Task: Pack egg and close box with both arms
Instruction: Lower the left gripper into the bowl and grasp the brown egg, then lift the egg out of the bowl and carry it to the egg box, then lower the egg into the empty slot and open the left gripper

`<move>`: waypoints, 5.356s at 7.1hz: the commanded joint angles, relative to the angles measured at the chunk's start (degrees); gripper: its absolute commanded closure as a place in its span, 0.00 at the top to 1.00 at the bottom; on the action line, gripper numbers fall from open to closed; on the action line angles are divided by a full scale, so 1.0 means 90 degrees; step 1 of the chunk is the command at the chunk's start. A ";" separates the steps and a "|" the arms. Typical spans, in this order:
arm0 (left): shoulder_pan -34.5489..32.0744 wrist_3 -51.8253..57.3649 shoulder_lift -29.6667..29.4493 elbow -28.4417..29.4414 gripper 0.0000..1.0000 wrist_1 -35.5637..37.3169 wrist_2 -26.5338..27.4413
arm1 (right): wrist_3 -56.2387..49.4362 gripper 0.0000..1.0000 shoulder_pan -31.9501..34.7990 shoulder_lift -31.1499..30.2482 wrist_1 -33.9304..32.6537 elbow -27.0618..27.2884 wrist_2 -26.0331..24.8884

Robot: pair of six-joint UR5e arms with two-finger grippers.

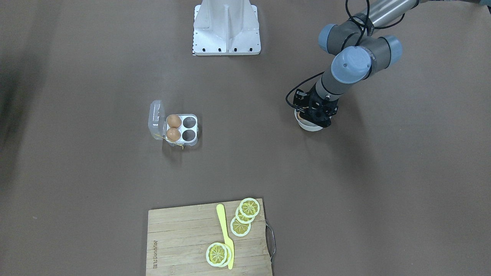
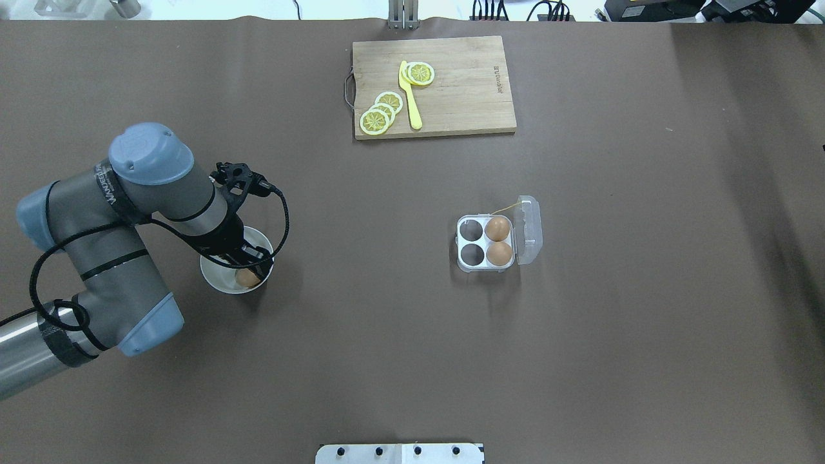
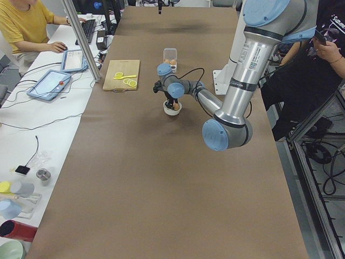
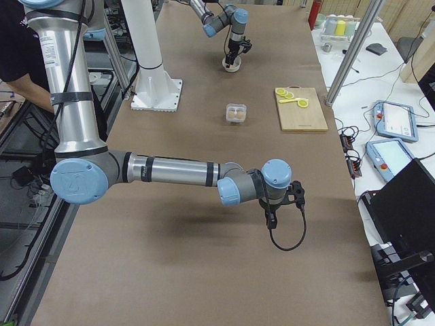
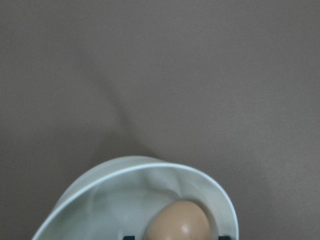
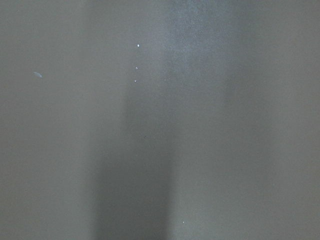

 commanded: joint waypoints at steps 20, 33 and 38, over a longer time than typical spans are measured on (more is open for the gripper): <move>0.0178 -0.4040 -0.2500 0.1439 0.48 -0.3444 0.1380 | -0.0015 1.00 0.0156 -0.0199 0.0084 0.0007 0.0059; 0.1217 -0.4608 -0.3184 0.2719 0.48 -0.4219 0.3418 | -0.0015 1.00 0.0225 -0.0238 0.0094 0.0026 0.0049; 0.1431 -0.4608 -0.3194 0.2807 0.49 -0.4219 0.3437 | -0.0015 1.00 0.0225 -0.0258 0.0094 0.0056 0.0029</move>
